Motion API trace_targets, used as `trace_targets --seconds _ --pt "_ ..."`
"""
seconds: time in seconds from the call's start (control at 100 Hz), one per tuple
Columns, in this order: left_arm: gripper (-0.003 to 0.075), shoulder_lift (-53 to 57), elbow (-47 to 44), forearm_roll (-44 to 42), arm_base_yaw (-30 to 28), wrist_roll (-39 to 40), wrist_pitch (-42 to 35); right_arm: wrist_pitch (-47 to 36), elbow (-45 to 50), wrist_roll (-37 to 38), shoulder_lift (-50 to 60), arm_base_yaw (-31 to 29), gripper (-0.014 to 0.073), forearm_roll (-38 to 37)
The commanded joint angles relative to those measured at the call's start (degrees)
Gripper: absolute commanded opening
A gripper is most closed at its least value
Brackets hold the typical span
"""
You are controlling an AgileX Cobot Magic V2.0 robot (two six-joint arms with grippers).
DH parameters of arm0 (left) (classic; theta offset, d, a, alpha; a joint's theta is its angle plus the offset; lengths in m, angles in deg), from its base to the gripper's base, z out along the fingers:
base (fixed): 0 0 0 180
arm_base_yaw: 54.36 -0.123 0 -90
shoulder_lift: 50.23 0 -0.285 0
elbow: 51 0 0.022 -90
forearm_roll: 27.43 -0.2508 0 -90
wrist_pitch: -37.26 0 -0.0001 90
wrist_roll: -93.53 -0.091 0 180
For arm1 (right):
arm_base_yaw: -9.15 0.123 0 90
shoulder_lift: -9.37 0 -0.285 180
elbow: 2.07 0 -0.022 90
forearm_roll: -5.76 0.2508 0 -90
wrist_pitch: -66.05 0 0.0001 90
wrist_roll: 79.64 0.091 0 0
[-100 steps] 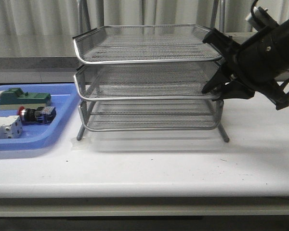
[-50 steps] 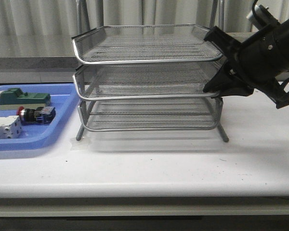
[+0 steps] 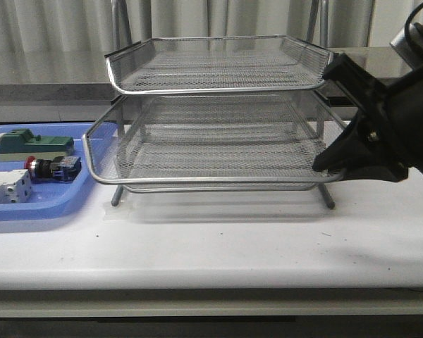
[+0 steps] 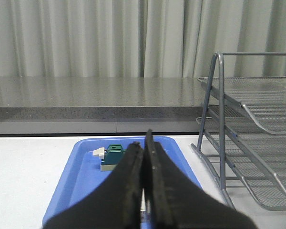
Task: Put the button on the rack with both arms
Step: 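Pull the middle wire tray out toward the robot with the right gripper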
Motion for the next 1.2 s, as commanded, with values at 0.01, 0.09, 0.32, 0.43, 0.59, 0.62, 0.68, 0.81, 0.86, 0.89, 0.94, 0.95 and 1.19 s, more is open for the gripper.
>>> trace_targets --seconds 0.01,0.09,0.32,0.43,0.59,0.62,0.68,0.81,0.86,0.89,0.94,0.95,1.19 --pt "-0.002 1.82 -2.47 0.18 0.34 0.37 -4.58 1.66 3.0 -1.53 3.86 0.56 -0.0025 -3.54" --pt "-0.002 1.82 -2.47 0.18 0.34 0.37 -4.58 1.48 4.53 -1.53 5.78 0.56 -0.0025 -3.54" --pt "-0.002 1.82 -2.47 0.18 0.34 0.37 -4.58 1.09 5.56 -1.53 8.54 0.56 0.0088 -3.53" --pt "-0.002 1.82 -2.47 0.18 0.34 0.37 -4.58 1.84 5.56 -1.57 9.24 0.56 0.0261 -3.8" --pt "-0.002 1.82 -2.47 0.18 0.34 0.37 -4.58 2.76 5.56 -1.64 11.66 0.56 0.0455 -4.66" --pt "-0.002 1.82 -2.47 0.18 0.34 0.37 -4.58 2.69 5.56 -1.64 12.35 0.56 0.0461 -4.94" --pt "-0.002 1.82 -2.47 0.18 0.34 0.37 -4.58 2.44 5.56 -1.64 13.89 0.56 0.0458 -5.81" --pt "-0.002 1.82 -2.47 0.18 0.34 0.37 -4.58 2.33 5.56 -1.25 17.86 0.56 0.0458 -8.77" --pt "-0.002 1.82 -2.47 0.18 0.34 0.37 -4.58 2.46 5.56 -0.28 19.19 0.56 0.0454 -10.43" --pt "-0.002 1.82 -2.47 0.18 0.34 0.37 -4.58 2.47 5.51 0.65 19.91 0.56 0.0452 -12.22" --pt "-0.002 1.82 -2.47 0.18 0.34 0.37 -4.58 2.53 5.51 2.99 21.25 0.51 0.0452 -15.49" --pt "-0.002 1.82 -2.47 0.18 0.34 0.37 -4.58 2.52 5.51 3.81 21.41 0.51 0.0452 -16.06" --pt "-0.002 1.82 -2.47 0.18 0.34 0.37 -4.58 5.82 3.78 26.24 25.71 0.39 0.0452 -45.76"
